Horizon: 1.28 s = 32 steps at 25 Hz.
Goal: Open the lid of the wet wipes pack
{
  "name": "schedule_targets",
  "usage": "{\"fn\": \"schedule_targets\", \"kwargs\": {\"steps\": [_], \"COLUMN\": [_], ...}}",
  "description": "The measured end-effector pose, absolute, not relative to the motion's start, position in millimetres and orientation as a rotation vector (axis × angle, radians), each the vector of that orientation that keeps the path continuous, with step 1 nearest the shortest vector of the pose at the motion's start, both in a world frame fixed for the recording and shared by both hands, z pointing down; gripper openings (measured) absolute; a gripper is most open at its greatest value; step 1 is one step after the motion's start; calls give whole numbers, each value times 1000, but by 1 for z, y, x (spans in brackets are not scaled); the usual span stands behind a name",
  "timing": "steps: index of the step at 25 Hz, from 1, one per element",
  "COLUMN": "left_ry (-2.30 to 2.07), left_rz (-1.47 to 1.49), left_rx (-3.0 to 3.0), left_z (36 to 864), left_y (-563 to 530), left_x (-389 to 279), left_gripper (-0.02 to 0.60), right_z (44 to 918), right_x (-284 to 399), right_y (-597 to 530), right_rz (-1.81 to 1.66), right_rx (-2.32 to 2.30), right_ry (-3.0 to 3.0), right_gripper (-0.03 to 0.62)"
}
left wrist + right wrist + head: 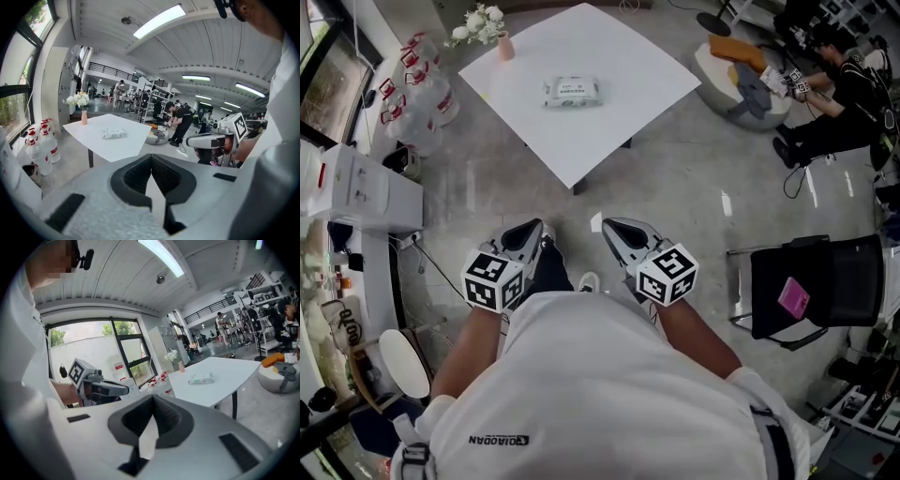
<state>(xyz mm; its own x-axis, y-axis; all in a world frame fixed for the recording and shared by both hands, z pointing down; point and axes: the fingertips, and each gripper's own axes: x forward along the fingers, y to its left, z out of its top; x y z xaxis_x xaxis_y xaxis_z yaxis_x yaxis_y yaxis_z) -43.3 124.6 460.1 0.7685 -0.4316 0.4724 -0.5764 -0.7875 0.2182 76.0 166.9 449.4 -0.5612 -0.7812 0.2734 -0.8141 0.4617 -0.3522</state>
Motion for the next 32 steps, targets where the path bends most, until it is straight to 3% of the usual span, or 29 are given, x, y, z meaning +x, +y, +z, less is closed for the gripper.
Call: {"fn": "schedule_targets", "kwargs": {"steps": [15,32], "left_ry": [-685,-644], "left_rz": [597,548], "left_rx": [2613,2662], "left_z": [475,458], "left_y": [66,-121], "left_x": [-22,-15], "left_gripper": [8,8], "right_z": [469,447], "right_x": [88,97], "right_y": [109,-64], "right_rz": [731,646], "right_rx": [1484,1525], "right_ry": [-2552,-2454], "right_gripper": [6,6]}}
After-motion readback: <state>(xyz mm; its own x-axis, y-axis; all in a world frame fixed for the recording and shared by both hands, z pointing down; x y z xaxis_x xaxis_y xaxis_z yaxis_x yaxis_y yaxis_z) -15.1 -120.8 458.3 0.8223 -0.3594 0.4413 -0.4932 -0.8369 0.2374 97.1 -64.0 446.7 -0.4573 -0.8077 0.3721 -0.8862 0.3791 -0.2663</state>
